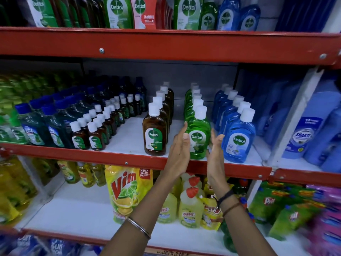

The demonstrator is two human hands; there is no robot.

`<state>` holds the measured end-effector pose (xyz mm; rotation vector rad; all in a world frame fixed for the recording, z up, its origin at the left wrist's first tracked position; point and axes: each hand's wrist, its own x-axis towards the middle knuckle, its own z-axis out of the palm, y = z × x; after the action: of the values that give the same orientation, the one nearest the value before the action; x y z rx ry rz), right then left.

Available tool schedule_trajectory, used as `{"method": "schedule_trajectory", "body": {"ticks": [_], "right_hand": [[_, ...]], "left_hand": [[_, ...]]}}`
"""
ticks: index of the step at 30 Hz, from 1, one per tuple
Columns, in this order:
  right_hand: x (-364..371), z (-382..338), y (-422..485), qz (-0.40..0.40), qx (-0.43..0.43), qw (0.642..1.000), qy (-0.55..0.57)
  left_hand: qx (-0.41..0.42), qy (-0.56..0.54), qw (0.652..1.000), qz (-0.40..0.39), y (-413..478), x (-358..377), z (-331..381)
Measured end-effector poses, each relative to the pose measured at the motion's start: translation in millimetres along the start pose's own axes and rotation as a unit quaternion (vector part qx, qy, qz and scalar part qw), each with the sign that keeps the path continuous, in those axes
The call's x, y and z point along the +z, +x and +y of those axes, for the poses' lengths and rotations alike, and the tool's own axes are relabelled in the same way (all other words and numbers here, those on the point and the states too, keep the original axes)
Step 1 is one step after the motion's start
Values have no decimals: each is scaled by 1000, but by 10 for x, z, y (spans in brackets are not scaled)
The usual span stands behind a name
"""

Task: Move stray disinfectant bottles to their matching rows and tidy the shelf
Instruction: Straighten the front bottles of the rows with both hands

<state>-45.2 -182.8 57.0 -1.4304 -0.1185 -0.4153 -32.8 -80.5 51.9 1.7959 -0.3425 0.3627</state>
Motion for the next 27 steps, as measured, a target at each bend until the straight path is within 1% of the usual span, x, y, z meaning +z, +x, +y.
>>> {"method": "schedule_trajectory", "body": {"ticks": [5, 7, 9, 10, 11, 12, 14, 16, 17, 19, 22, 25, 27], "right_hand": [[-77, 6, 43, -16, -7, 1000, -14], [-124, 23, 28, -13, -15, 1000, -17], [-202, 49, -35, 16, -54, 998, -13], [-260, 60, -72, 44, -86, 995, -5], [-334, 72, -99, 77, -119, 990, 7], [-427, 89, -113, 111, -148, 983, 16], [-636, 119, -93, 170, -179, 969, 19], [-827, 122, -19, 198, -171, 965, -2], [-902, 116, 25, 196, -158, 968, -16], [-1012, 110, 105, 158, -124, 979, -22], [-1080, 55, 142, 81, -87, 993, -11], [-1132, 27, 150, 54, -65, 996, -24], [-1194, 11, 171, 44, -48, 998, -13]], "left_hand": [[-2, 7, 1000, 17, -3, 17, 26], [13, 5, 999, 49, -23, 76, 36], [54, 4, 991, 123, -93, 207, 61], [77, -1, 984, 163, -150, 299, 71], [98, -12, 977, 188, -211, 407, 75], [119, -23, 974, 193, -266, 524, 82], [145, -40, 978, 147, -328, 757, 132], [127, -51, 988, 71, -286, 946, 232], [105, -57, 992, 39, -229, 1017, 290], [52, -62, 997, 4, -82, 1123, 388], [-22, -63, 998, -7, 131, 1211, 453], [-32, -86, 996, -9, 166, 1249, 441], [-32, -79, 996, -2, 140, 1241, 415]]}}
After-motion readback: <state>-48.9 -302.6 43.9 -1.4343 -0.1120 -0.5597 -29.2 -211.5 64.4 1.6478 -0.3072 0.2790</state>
